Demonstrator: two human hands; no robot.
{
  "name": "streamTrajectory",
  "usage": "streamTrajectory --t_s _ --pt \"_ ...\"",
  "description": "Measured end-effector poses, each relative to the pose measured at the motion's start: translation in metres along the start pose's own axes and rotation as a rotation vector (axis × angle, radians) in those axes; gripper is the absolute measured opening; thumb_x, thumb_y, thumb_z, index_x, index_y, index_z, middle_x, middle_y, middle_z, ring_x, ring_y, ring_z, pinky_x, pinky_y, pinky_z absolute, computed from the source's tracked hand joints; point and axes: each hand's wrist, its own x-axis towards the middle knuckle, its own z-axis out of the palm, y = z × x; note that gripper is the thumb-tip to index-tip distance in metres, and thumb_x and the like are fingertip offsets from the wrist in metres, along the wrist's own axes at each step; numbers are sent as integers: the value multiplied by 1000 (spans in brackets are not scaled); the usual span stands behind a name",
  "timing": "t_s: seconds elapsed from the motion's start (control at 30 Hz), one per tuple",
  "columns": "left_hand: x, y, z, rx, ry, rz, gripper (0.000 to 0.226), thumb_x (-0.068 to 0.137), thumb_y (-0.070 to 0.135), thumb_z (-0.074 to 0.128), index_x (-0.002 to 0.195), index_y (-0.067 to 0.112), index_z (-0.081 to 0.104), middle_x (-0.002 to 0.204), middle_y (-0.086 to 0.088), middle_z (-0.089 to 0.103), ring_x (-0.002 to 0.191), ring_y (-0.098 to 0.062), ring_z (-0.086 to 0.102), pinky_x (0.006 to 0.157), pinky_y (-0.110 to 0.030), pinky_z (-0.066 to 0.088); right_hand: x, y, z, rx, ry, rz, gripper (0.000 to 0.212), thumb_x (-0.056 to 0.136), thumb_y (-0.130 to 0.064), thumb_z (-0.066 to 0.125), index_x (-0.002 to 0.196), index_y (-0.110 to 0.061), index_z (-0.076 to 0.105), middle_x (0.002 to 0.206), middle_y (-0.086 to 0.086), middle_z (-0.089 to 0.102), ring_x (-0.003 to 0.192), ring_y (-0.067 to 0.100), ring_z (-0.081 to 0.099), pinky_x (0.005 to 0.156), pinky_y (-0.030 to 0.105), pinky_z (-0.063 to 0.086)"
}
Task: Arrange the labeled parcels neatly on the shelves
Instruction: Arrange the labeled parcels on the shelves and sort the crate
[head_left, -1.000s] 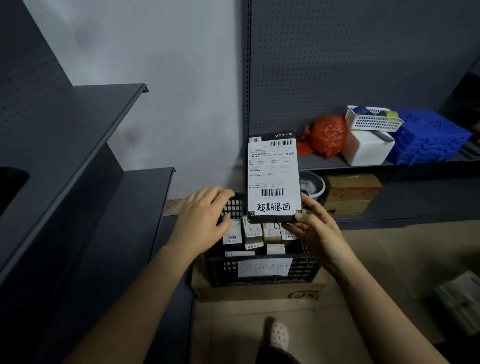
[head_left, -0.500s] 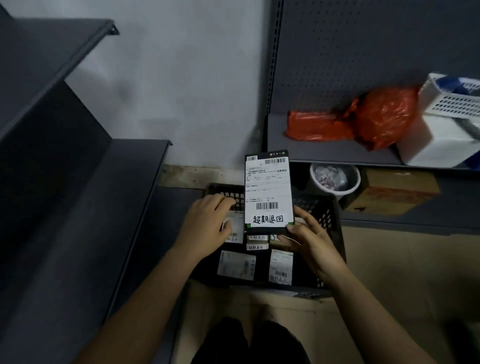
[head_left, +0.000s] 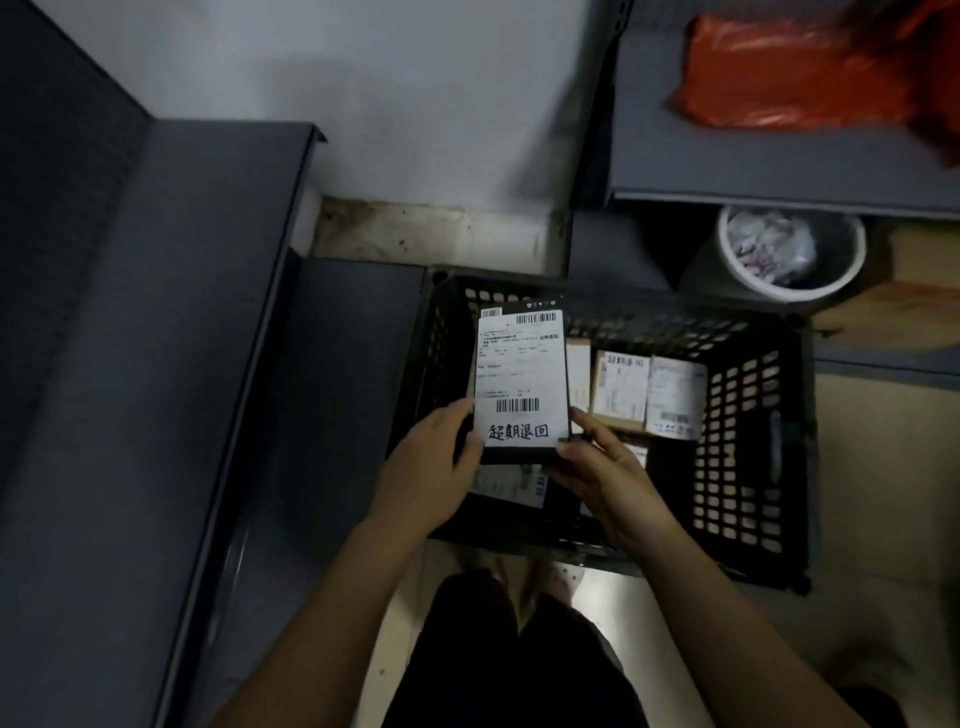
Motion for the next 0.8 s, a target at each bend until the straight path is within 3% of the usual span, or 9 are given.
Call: streamTrajectory --t_s 0.1,0.23,0.33,0.47,0.57,0.7,0.8 --pt "8 -23 25 -71 -62 -103 50 101 42 42 148 27 33 143 8 43 117 2 40 90 -23 40 32 20 7 -1 24 44 53 89 0 62 138 -18 50 119 19 65 111 29 65 91 39 55" --pt "27 -52 51 -119 -100 -155 62 99 38 48 153 22 22 151 6 32 122 3 32 93 -19 33 71 40 14 8 69 74 44 91 -1 60 131 -19 52 91 2 75 102 24 69 95 42 54" --pt "44 -72 70 -101 -113 -182 64 99 35 50 153 18 21 153 0 29 130 -9 36 96 -22 35 99 51 19 37 76 118 43 94 -1 58 133 -14 49 107 11 71 100 22 70 93 38 55" --pt "64 -90 90 -41 -176 -244 70 100 32 48 155 15 9 161 -4 8 142 -20 21 110 -30 27 133 69 23 37 67 145 46 97 -4 55 139 -15 41 125 15 63 111 22 65 86 28 55" --pt "77 -101 103 -8 -223 -277 73 101 29 46 155 13 0 161 -6 -2 144 -24 18 112 -31 25 150 82 27 -146 81 109 48 99 -7 53 142 -19 36 131 11 58 118 20 58 81 20 54" --pt "83 -111 118 -8 -275 -291 75 101 24 45 154 13 -8 161 -7 -11 146 -25 13 114 -32 25 161 97 27 -515 139 4 53 98 -17 56 146 -21 34 135 8 59 121 21 58 101 41 49" --pt "84 -116 124 -12 -296 -289 74 101 20 44 154 14 -8 161 -6 -10 146 -24 14 113 -30 26 161 93 28 -778 180 -36 55 98 -23 56 148 -19 35 136 5 58 117 25 60 97 43 50"
